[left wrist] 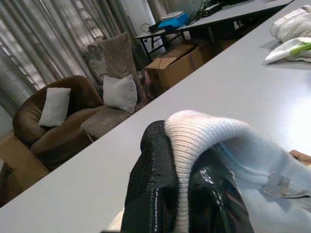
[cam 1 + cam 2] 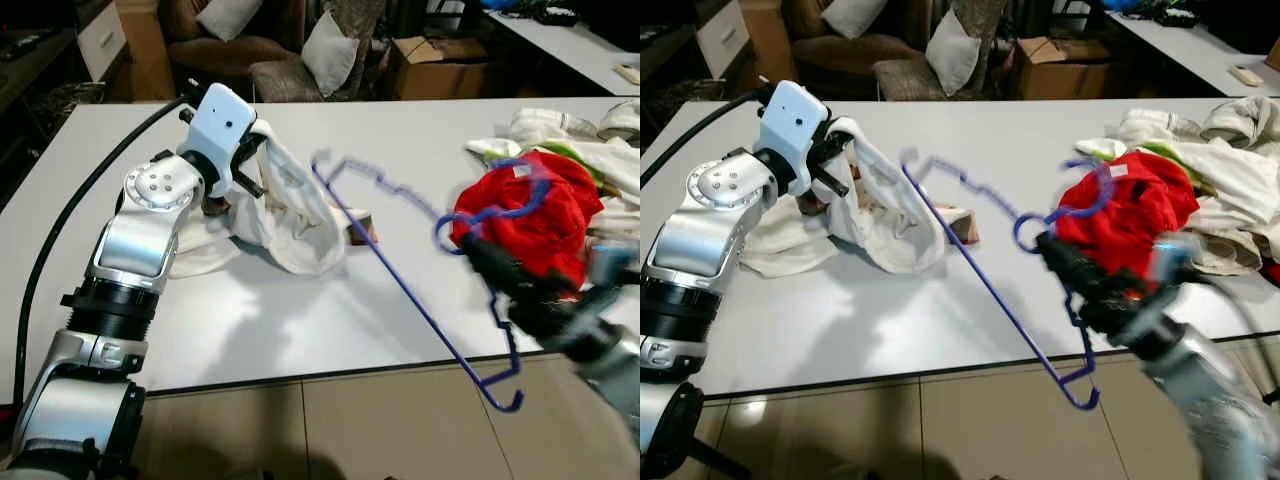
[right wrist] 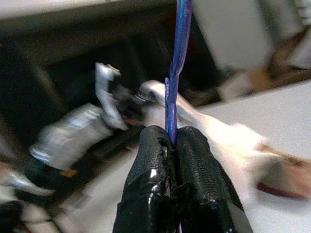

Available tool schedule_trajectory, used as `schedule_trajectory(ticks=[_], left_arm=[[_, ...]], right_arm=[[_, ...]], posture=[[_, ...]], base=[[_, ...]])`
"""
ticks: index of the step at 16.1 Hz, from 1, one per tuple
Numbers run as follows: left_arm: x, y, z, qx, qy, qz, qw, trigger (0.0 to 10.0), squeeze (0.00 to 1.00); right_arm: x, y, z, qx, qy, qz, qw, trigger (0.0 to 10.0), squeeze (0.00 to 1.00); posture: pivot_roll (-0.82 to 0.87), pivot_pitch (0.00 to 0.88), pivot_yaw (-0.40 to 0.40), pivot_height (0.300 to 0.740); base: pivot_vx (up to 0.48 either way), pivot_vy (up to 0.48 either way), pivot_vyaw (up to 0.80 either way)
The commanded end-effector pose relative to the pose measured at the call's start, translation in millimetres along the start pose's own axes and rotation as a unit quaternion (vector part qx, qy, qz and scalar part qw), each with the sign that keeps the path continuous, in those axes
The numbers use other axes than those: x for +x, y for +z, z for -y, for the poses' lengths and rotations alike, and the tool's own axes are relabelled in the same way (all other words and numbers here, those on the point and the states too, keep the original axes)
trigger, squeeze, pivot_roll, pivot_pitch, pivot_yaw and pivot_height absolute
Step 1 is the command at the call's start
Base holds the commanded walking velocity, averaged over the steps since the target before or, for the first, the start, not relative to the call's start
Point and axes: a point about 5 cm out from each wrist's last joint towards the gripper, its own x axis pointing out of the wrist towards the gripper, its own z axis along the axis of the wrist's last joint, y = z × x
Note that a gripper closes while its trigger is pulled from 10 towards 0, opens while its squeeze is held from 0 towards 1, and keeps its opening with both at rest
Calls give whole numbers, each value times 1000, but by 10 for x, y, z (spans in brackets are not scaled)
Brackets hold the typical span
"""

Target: Hang hanger

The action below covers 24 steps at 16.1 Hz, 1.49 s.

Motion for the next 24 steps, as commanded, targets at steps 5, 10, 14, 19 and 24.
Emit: schedule_trajectory(ticks=[5,10,14,19,24], left_arm=[[-2,85,12,0,1,18,1000,0,0],[-2,85,12,0,1,18,1000,0,0],[-2,85,12,0,1,18,1000,0,0],[-3,89,16,0,1,19,1000,0,0],[-40,211,96,8,-39,28,999,0,0]], right_arm=[[-19,-46,-77,11,20,-39,999,10000,0],[-19,-46,-77,11,20,-39,999,10000,0],[-19,-46,-77,11,20,-39,999,10000,0],[-24,-59,-72,13,16,-50,999,10000,0],[489,-507,450,-66,-151,-197,966,10000,0]], posture=[[-91,0,-40,740],[-91,0,-40,740],[-91,0,-40,740],[-91,0,-40,740],[-70,0,-60,740]], base=[[0,0,0],[0,0,0],[0,0,0],[0,0,0],[0,0,0]])
